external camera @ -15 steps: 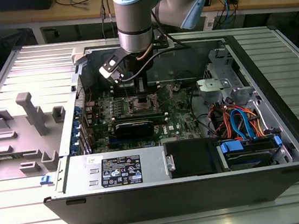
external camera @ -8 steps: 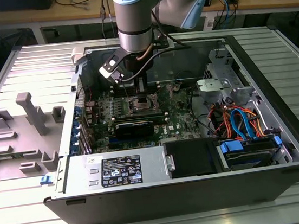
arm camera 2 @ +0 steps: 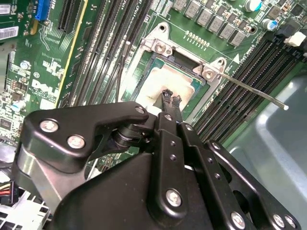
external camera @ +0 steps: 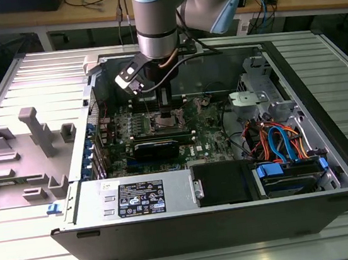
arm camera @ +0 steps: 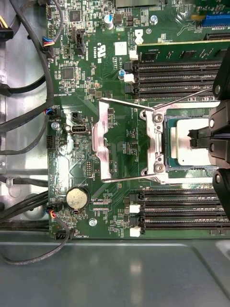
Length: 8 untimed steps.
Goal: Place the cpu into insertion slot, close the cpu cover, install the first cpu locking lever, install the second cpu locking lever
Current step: 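Close the cpu cover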
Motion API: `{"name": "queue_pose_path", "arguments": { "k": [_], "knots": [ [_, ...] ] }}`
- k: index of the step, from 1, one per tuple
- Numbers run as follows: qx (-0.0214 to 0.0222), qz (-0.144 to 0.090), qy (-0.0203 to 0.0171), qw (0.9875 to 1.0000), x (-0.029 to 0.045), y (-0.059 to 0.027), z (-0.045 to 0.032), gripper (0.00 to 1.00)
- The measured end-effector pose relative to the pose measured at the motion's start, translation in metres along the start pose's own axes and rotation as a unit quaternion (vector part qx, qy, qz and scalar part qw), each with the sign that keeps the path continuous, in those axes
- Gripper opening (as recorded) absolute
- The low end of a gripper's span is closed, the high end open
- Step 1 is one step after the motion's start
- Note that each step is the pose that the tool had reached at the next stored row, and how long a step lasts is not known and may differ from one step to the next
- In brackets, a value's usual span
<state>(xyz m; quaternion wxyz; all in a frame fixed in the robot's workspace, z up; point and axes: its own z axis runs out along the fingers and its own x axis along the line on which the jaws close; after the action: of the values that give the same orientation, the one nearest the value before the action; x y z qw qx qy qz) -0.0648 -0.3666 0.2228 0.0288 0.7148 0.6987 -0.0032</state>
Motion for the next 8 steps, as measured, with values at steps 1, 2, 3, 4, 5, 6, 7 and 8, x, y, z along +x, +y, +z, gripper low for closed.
{"name": "queue_pose_path", "arguments": {
  "k": [1,2,3,4,5,6,7,8],
  "knots": [
    [0.0000,0.000,0.0000,1.0000,-0.0001,0.0001,-0.0030,0.11],
    [0.0000,0.000,0.0000,1.0000,-0.0003,0.0002,-0.0057,0.11],
    [0.0000,0.000,0.0001,1.0000,-0.0003,0.0003,-0.0067,0.11],
    [0.0000,0.000,0.0000,1.0000,-0.0003,0.0003,-0.0077,0.11],
    [0.0000,0.000,0.0000,1.0000,-0.0004,0.0003,-0.0084,0.11],
    [0.0000,0.000,0.0001,1.0000,-0.0004,0.0003,-0.0083,0.11],
    [-0.0001,0.000,0.0001,1.0000,-0.0004,0.0003,-0.0083,0.11],
    [0.0000,0.000,0.0001,1.0000,-0.0004,0.0003,-0.0083,0.11]
  ]
}}
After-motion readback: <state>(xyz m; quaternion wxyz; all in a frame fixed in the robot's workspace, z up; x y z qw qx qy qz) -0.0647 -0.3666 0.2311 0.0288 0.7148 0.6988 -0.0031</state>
